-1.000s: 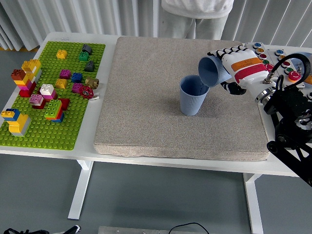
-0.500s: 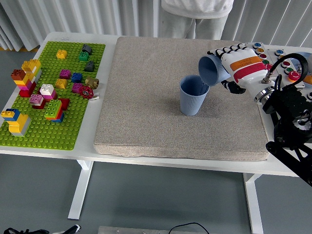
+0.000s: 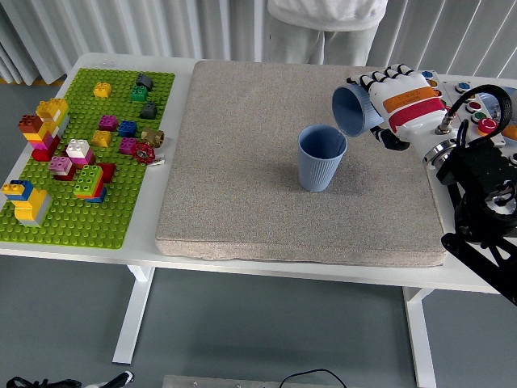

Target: Pick cup pour cup place

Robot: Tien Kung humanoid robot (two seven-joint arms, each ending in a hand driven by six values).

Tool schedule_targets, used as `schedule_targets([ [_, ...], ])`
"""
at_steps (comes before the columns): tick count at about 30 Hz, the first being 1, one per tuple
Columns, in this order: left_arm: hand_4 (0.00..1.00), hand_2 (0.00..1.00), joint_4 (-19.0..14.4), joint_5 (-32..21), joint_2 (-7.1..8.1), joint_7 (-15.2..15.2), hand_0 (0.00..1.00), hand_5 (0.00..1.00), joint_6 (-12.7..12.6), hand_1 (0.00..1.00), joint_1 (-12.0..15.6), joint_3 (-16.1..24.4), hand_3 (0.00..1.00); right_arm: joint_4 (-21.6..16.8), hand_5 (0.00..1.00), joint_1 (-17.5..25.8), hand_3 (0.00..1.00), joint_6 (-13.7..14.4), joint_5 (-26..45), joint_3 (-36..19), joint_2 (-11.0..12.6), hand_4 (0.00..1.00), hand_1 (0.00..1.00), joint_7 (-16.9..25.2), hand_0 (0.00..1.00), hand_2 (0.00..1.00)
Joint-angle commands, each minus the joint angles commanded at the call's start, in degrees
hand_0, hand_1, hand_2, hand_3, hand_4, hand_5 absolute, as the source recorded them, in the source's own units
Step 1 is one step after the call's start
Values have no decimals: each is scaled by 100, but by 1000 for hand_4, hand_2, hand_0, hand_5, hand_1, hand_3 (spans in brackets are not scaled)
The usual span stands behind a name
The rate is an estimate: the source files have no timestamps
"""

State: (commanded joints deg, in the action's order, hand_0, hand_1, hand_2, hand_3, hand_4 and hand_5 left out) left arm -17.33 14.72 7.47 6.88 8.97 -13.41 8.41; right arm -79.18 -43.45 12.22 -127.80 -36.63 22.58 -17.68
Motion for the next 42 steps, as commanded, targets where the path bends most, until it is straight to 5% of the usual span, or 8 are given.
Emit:
schedule_targets([
  [24,496,833,-4,29,-3,25,783,998,4,821,38,28,764,37,105,51,705,-8,190,15,-107,711,740,-29,868,644],
  [42,497,833,-4,26,-10,23,783,998,4,821,56,25,763,444,106,114,704,17,1697,-396,-253,708,737,395,864,643],
])
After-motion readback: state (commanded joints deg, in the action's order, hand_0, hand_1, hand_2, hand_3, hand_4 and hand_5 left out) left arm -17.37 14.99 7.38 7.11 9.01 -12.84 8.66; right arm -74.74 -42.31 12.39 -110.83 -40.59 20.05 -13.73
